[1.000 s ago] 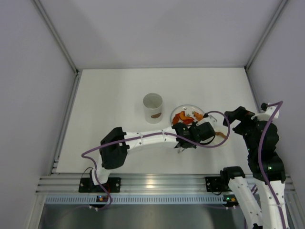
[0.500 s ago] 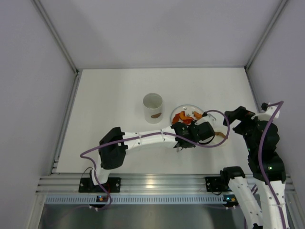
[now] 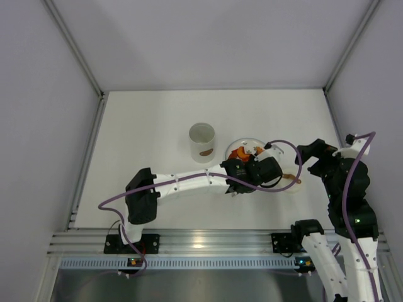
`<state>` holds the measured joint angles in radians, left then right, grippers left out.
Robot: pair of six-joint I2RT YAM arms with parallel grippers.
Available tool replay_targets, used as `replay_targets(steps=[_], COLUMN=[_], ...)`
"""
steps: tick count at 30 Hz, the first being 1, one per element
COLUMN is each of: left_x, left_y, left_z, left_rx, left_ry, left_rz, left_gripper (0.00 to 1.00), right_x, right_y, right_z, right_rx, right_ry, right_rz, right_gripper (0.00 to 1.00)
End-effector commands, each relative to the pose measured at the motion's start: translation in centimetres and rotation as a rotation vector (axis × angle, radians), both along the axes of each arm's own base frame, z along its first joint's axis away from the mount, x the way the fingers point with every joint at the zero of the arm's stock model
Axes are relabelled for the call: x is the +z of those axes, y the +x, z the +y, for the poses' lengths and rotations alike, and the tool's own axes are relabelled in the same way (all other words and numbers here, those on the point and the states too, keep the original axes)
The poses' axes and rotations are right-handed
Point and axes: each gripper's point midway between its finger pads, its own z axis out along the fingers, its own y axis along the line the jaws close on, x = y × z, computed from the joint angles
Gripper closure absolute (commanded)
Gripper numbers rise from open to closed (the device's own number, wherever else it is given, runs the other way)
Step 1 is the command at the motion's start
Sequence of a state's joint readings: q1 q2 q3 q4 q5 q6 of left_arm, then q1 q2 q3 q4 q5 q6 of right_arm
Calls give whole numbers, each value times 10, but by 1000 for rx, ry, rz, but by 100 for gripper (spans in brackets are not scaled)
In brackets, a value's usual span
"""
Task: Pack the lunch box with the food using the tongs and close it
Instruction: Pick up the fake food from the plate, then place the fake food in the packing box.
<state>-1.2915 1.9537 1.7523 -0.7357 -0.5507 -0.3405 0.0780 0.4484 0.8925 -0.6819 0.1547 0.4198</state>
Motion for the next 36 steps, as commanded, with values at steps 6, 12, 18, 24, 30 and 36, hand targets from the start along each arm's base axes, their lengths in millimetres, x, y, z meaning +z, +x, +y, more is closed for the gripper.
replay_targets(steps=[6,12,18,24,30,36], left_x=[72,98,127,153,166,168], left_y=[3,-3,-2,7,18,27], left_z=[6,19,43,83,128,167], left_rx=[15,17,58,148,241,327], left_ry=[-123,-166,-199,-223,-247,-275], left_rz=[-67,-67,-99,-128,-140,-139], left_gripper=[84,83,82,81,80,80], right_x=[17,16,16,18,16,16], right_y=[1,2,4,6,9,13], right_z=[0,1,4,6,10,13], right_rx=[2,9,22,32,48,63], right_ry=[2,6,18,21,32,37], right_rz=[-30,-30,-28,-30,-24,-21], right_gripper=[0,1,1,1,1,0])
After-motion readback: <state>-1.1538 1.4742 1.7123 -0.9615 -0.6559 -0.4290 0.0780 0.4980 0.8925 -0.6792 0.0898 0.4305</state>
